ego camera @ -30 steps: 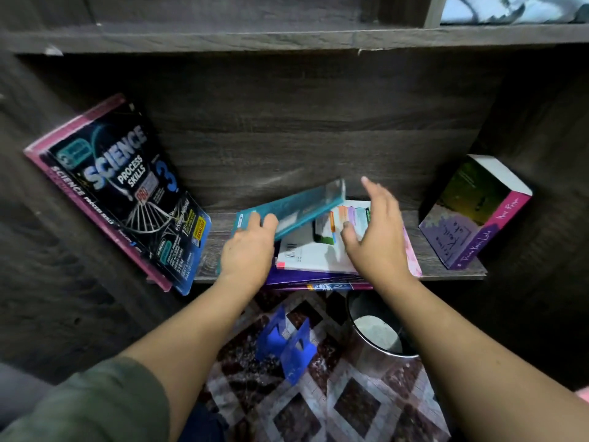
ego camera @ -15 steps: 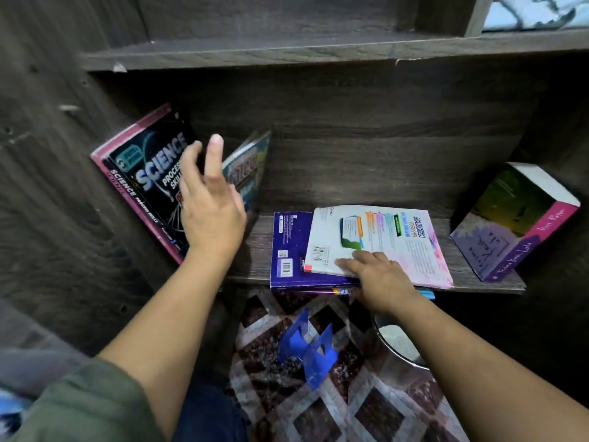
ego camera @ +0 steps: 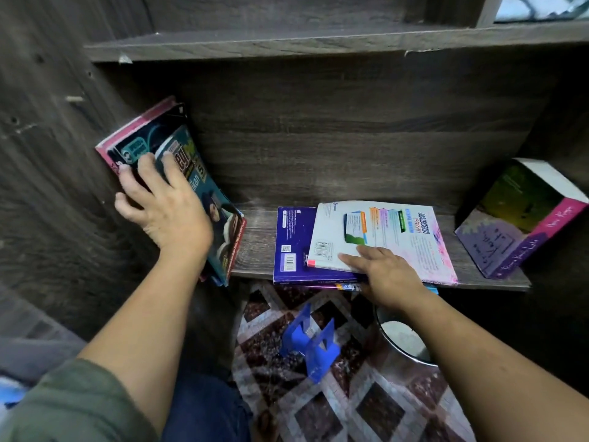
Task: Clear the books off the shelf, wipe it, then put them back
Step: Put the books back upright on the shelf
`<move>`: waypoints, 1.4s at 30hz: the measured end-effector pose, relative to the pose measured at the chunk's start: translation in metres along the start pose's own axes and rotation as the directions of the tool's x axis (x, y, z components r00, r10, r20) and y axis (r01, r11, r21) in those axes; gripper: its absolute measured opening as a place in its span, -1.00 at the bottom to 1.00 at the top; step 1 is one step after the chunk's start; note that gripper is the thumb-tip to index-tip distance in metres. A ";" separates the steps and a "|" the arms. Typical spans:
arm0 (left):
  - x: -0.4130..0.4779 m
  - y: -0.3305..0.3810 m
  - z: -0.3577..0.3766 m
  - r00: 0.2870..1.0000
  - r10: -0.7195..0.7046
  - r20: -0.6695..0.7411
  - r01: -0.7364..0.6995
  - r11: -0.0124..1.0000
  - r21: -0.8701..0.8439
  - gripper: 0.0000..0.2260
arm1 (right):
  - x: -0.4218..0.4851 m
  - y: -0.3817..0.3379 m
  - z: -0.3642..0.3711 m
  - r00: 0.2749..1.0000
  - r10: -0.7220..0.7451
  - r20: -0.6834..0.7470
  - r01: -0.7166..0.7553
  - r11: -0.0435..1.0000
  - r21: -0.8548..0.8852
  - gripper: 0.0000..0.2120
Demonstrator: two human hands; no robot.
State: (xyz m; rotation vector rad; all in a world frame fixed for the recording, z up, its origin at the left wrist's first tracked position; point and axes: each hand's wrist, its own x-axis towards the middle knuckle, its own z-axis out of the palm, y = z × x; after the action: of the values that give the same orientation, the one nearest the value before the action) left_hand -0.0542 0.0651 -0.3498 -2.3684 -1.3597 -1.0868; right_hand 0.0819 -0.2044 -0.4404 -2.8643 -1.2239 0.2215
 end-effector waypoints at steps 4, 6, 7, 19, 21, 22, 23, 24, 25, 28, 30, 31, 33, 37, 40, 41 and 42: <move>-0.009 0.016 -0.015 0.997 0.069 0.046 -0.066 0.995 -0.075 -0.38 | -0.007 0.017 -0.005 0.992 0.113 0.050 -0.109 0.991 -0.076 -0.26; -0.019 0.027 -0.018 0.980 0.192 0.045 -0.185 0.975 -0.123 -0.46 | -0.012 0.030 -0.007 0.967 0.248 0.058 -0.240 0.964 -0.114 -0.26; -0.026 0.034 -0.017 0.957 0.284 0.049 -0.274 0.950 -0.148 -0.48 | -0.015 0.036 -0.008 0.958 0.279 0.071 -0.271 0.957 -0.100 -0.29; -0.108 0.102 0.008 0.310 0.857 0.413 -0.657 0.507 -0.559 -0.46 | -0.023 0.045 -0.030 0.994 0.092 -0.067 -0.083 0.988 0.128 -0.46; -0.109 0.107 0.007 0.387 0.833 0.395 -0.653 0.550 -0.521 -0.53 | -0.026 0.039 -0.027 0.992 0.046 -0.118 -0.032 0.993 0.112 -0.47; -0.109 0.109 0.007 0.412 0.821 0.396 -0.663 0.568 -0.488 -0.56 | -0.026 0.037 -0.026 0.989 0.012 -0.145 0.004 0.994 0.109 -0.46; -0.107 0.111 0.006 0.420 0.812 0.405 -0.679 0.577 -0.454 -0.60 | -0.027 0.034 -0.025 0.985 -0.031 -0.171 0.051 0.992 0.113 -0.45; -0.107 0.111 0.006 0.415 0.805 0.423 -0.698 0.580 -0.419 -0.63 | -0.026 0.032 -0.024 0.978 -0.079 -0.194 0.104 0.987 0.124 -0.44; -0.106 0.111 0.007 0.405 0.796 0.449 -0.715 0.582 -0.388 -0.65 | -0.024 0.029 -0.024 0.968 -0.127 -0.218 0.159 0.978 0.136 -0.44; -0.108 0.108 0.010 0.407 0.744 0.529 -0.738 0.610 -0.290 -0.68 | -0.019 0.017 -0.023 0.956 -0.151 -0.251 0.182 0.978 0.105 -0.55; -0.107 0.105 0.011 0.453 0.682 0.575 -0.722 0.659 -0.213 -0.65 | -0.016 0.014 -0.024 0.961 -0.062 -0.271 0.070 0.997 0.018 -0.61; -0.106 0.103 0.012 0.467 0.651 0.599 -0.705 0.683 -0.193 -0.62 | -0.016 0.014 -0.025 0.965 0.006 -0.261 -0.010 1.000 -0.015 -0.63; -0.105 0.099 0.015 0.484 0.614 0.623 -0.672 0.717 -0.186 -0.57 | -0.017 0.014 -0.027 0.972 0.117 -0.202 -0.125 0.992 -0.025 -0.64; -0.107 0.101 0.007 0.514 0.700 0.495 -0.659 0.692 -0.294 -0.60 | -0.015 0.005 -0.032 0.921 0.100 -0.377 -0.030 0.982 0.186 -0.63; -0.096 0.103 0.001 0.608 0.717 0.341 -0.647 0.697 -0.311 -0.63 | -0.009 -0.002 -0.038 0.785 0.224 -0.577 0.086 0.883 0.461 -0.56; -0.089 0.101 0.001 0.650 0.704 0.286 -0.623 0.709 -0.331 -0.66 | -0.008 -0.003 -0.038 0.770 0.275 -0.575 0.076 0.856 0.512 -0.53; -0.083 0.098 0.000 0.685 0.690 0.234 -0.596 0.715 -0.366 -0.68 | -0.006 -0.002 -0.037 0.790 0.299 -0.535 0.022 0.859 0.512 -0.51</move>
State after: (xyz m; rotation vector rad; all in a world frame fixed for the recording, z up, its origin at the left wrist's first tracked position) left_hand 0.0003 -0.0441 -0.3894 -2.9853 -0.3201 -0.6598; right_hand 0.0810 -0.2059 -0.4027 -2.2826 -0.6869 -0.3189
